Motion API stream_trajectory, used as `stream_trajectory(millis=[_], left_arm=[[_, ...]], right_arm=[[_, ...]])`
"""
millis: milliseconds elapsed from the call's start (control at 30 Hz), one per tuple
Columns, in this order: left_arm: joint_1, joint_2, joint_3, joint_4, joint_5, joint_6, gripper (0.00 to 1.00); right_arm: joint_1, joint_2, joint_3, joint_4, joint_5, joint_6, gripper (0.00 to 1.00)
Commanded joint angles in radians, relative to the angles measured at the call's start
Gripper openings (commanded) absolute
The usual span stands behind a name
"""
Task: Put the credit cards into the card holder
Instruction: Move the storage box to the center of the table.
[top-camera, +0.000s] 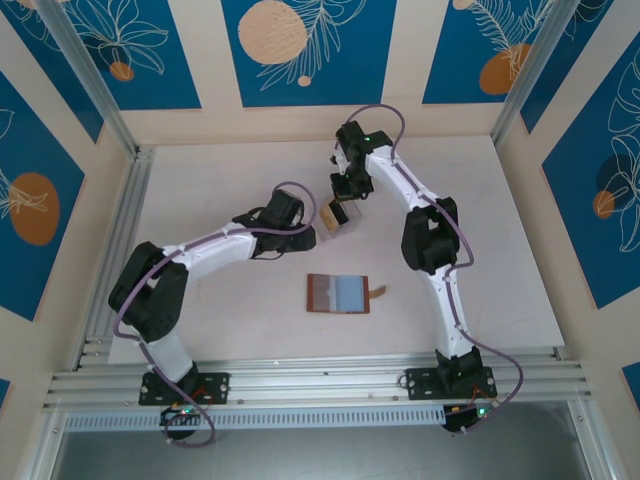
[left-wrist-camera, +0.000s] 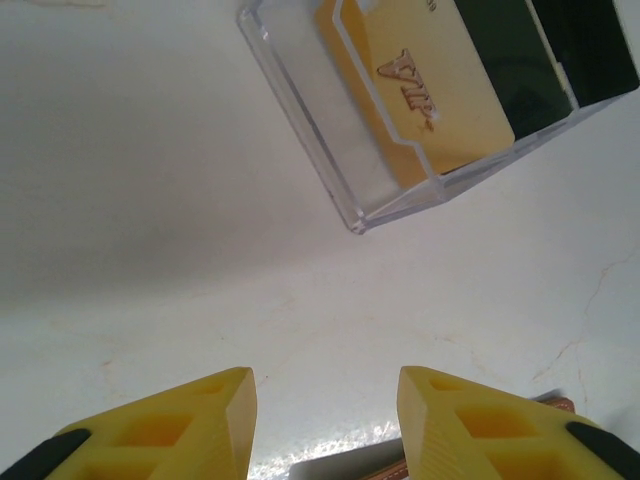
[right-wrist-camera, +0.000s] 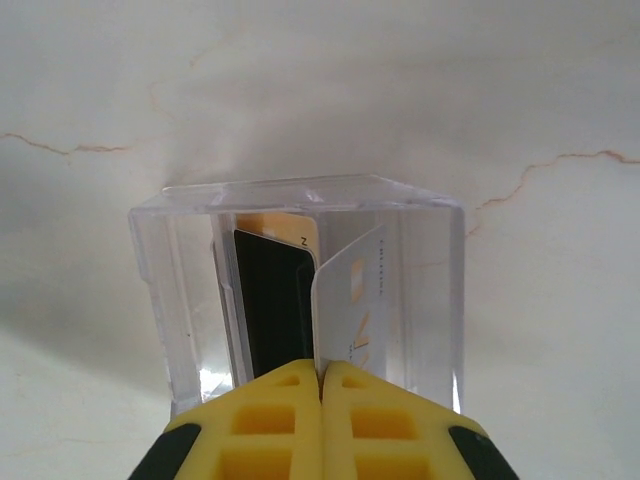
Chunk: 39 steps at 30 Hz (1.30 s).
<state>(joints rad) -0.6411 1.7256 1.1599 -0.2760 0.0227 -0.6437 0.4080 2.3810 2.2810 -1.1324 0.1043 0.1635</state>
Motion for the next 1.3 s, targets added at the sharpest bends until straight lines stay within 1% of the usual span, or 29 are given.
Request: stream_trajectory(millis=[0,100,267,333,500,633,733,800,900,933,1000,1167,1267], left_arm=[[0.015,0.018,0.062,-0.011,0.020,0.021,0.42],[0.022,0.024,0.080,-0.024,0.017,0.026,0.42],[0.037,0.028,0.084,-0.031,0.023,0.031,0.42],[0.040,0.029,0.084,-0.035,0.022,0.034,0.42],[0.044,0.033,0.081,-0.036,0.034,0.041,0.43],[0.040,0.045,0.078,-0.035,0.051,0.054,0.44],[0.034,0.065,0.085,-0.023,0.083,0.063,0.43],[0.028,0.085,0.099,-0.025,0.097,0.070,0.43],[0.020,0.111,0.115,-0.033,0.102,0.069,0.41],[0.019,0.116,0.115,-0.031,0.103,0.070,0.40],[0.016,0.123,0.119,-0.029,0.100,0.070,0.40],[0.013,0.135,0.138,-0.041,0.098,0.079,0.39],[0.006,0.138,0.164,-0.041,0.117,0.089,0.38]], right_arm=[[-0.014,-0.021,-0.050,-0.025,-0.082,0.023,0.00],[-0.035,-0.070,-0.152,0.033,-0.200,0.072,0.00],[-0.037,-0.150,-0.304,0.127,-0.314,0.144,0.00],[-0.030,-0.171,-0.343,0.152,-0.334,0.165,0.00],[0.012,-0.207,-0.407,0.182,-0.309,0.192,0.00],[0.022,-0.246,-0.465,0.197,-0.180,0.198,0.00],[0.020,-0.253,-0.478,0.197,-0.133,0.188,0.02],[0.018,-0.252,-0.478,0.196,-0.145,0.185,0.06],[0.017,-0.253,-0.477,0.197,-0.158,0.183,0.09],[0.016,-0.254,-0.477,0.197,-0.162,0.183,0.08],[0.011,-0.254,-0.482,0.198,-0.173,0.183,0.01],[0.005,-0.252,-0.484,0.184,-0.164,0.179,0.00],[-0.004,-0.256,-0.493,0.191,-0.192,0.182,0.00]])
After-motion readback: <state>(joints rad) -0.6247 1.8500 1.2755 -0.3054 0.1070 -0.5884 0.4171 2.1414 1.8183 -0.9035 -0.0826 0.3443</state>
